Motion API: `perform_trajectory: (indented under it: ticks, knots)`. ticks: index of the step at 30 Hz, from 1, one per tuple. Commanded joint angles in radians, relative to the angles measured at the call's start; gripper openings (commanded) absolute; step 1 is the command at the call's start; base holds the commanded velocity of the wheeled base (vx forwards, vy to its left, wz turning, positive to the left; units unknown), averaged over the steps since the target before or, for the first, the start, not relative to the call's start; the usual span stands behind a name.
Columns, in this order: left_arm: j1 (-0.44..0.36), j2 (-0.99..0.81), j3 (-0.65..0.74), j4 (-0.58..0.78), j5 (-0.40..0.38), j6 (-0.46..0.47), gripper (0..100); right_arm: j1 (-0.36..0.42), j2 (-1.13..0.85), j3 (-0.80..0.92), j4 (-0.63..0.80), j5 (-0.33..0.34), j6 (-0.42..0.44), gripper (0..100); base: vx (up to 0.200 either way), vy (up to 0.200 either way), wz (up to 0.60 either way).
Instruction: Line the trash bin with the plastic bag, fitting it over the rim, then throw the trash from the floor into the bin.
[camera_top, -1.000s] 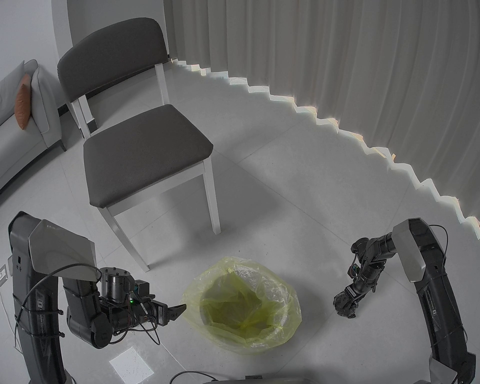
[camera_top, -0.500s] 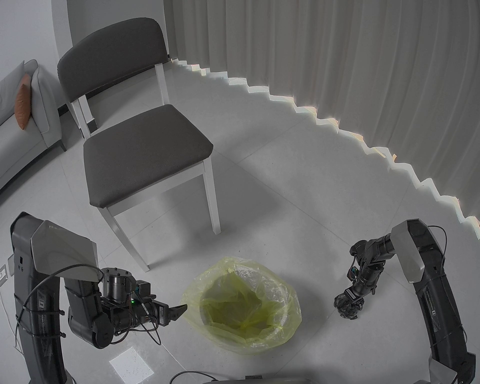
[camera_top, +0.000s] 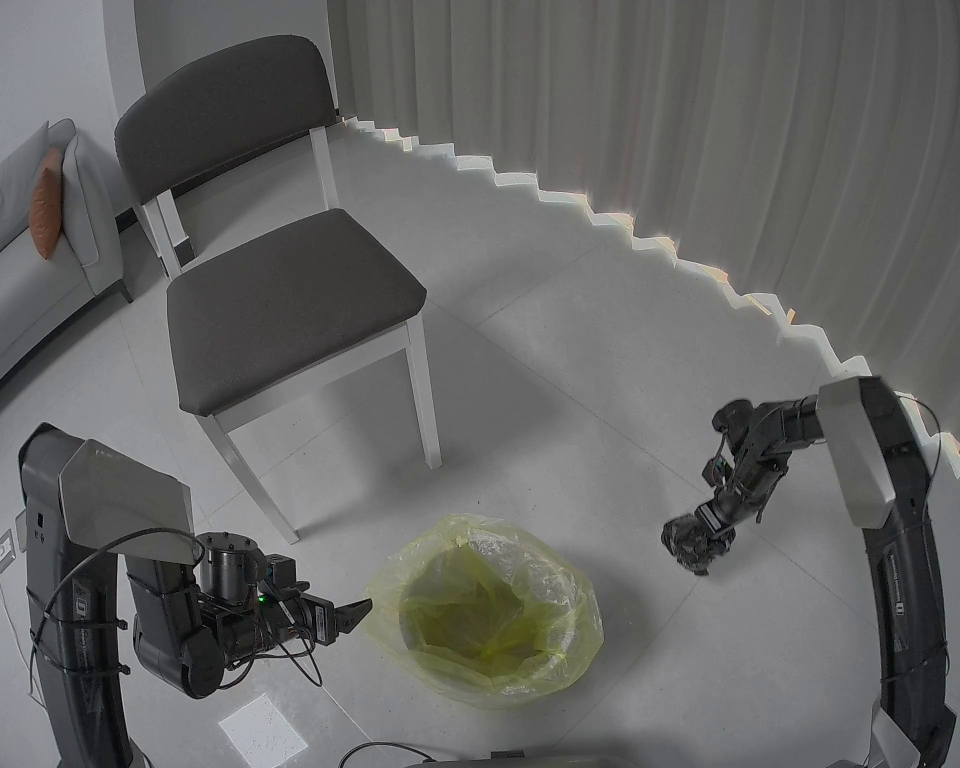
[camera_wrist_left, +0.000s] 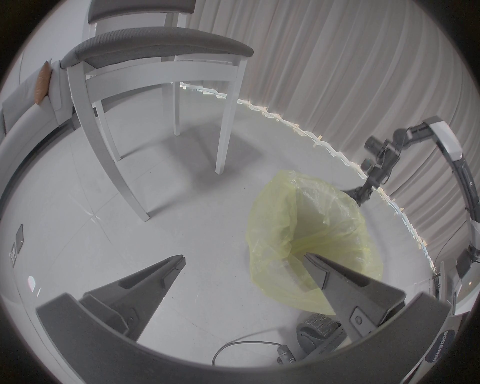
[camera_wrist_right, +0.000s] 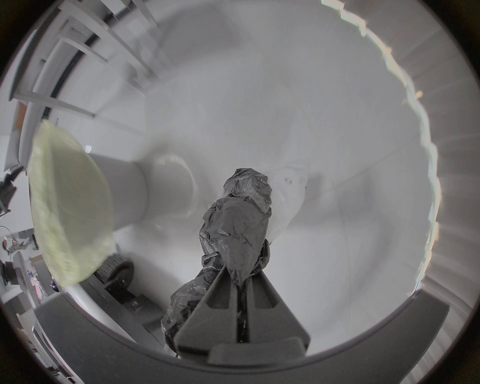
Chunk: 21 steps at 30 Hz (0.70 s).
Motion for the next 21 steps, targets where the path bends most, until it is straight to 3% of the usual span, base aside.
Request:
perform_trajectory:
  ticks: [1, 9, 10, 14, 21]
  knots:
    - [0.003, -0.037, 0.024, -0.046, 0.0, -0.014, 100, 0.153, -0.513, 0.287, -0.105, 0.047, 0.004, 0, 0.0, 0.0, 0.0]
    - [0.0, -0.03, 0.029, -0.087, 0.001, -0.051, 100, 0.449, -0.787, 0.523, -0.205, 0.039, 0.027, 0, 0.0, 0.0, 0.0]
    - [0.0, -0.03, 0.029, -0.087, 0.001, -0.051, 100, 0.449, -0.787, 0.523, -0.205, 0.039, 0.027, 0, 0.0, 0.0, 0.0]
    - [0.003, -0.03, 0.078, -0.161, 0.004, -0.054, 100, 0.587, -0.749, 0.606, -0.278, 0.039, 0.107, 0, 0.0, 0.0, 0.0]
    - [0.002, -0.06, 0.118, -0.182, 0.038, -0.054, 100, 0.692, -0.62, 0.637, -0.404, 0.041, 0.147, 0, 0.0, 0.0, 0.0]
